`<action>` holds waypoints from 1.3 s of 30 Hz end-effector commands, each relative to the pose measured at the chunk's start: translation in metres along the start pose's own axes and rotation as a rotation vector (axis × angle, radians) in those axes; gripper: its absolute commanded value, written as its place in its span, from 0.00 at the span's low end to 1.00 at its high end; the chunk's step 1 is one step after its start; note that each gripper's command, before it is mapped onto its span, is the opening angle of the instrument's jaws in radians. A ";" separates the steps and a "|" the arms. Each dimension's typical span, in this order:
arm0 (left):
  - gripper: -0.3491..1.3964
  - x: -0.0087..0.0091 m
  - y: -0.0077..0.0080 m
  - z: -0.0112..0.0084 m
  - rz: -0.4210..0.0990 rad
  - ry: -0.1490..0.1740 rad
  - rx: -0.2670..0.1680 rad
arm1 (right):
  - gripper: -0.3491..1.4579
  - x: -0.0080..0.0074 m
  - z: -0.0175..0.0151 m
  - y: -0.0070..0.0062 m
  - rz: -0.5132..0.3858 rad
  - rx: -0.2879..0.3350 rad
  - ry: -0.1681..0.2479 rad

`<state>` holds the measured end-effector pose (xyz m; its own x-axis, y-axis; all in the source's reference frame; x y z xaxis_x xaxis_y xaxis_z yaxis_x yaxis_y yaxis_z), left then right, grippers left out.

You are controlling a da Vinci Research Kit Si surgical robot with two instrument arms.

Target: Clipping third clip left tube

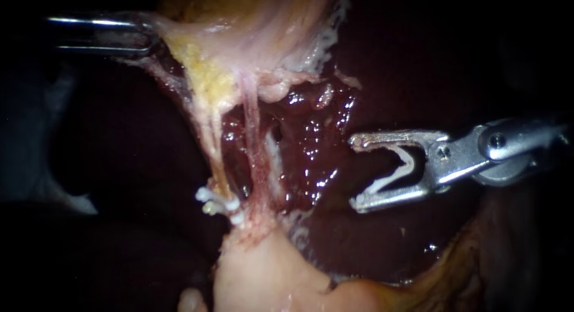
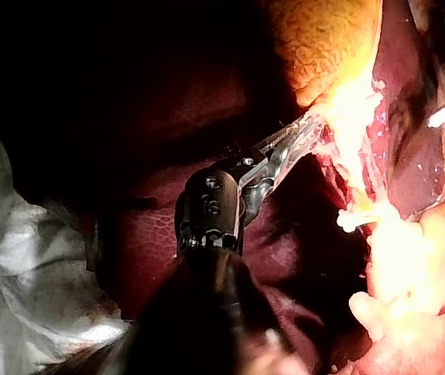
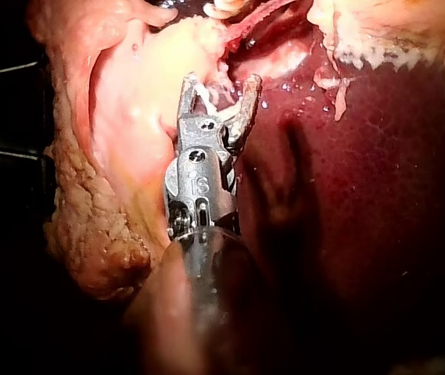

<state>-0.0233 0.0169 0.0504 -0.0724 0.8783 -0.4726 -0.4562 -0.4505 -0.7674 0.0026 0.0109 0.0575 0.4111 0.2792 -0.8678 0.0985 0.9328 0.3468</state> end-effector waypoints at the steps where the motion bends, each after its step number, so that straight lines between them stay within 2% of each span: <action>1: 0.00 -0.0001 0.0001 0.0001 0.000 0.002 0.003 | 0.47 0.0001 0.0000 0.0000 0.000 0.003 0.001; 5: 0.00 -0.0004 0.0003 0.0006 0.001 0.006 0.010 | 0.47 0.0003 0.0003 -0.0002 -0.005 0.010 0.010; 11: 0.00 -0.0009 0.0007 0.0014 0.002 0.004 0.005 | 0.47 0.0014 0.0021 -0.0007 0.084 0.036 0.040; 18: 0.00 -0.0012 0.0008 0.0019 0.003 0.003 0.000 | 0.47 0.0031 0.0058 -0.0010 0.174 0.072 0.074; 22: 0.00 -0.0013 0.0010 0.0022 0.003 0.002 -0.003 | 0.47 0.0034 0.0082 -0.0007 0.190 0.085 0.083; 27: 0.00 -0.0014 0.0014 0.0023 0.003 0.001 -0.005 | 0.47 0.0031 0.0107 0.0004 0.217 0.091 0.095; 39: 0.00 -0.0014 0.0018 0.0025 0.002 -0.001 -0.010 | 0.46 0.0023 0.0149 0.0046 0.290 0.141 0.199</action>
<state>-0.0263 0.0152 0.0509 -0.0742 0.8775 -0.4739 -0.4477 -0.4539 -0.7704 0.0177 0.0126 0.0626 0.2545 0.5837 -0.7710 0.1348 0.7681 0.6260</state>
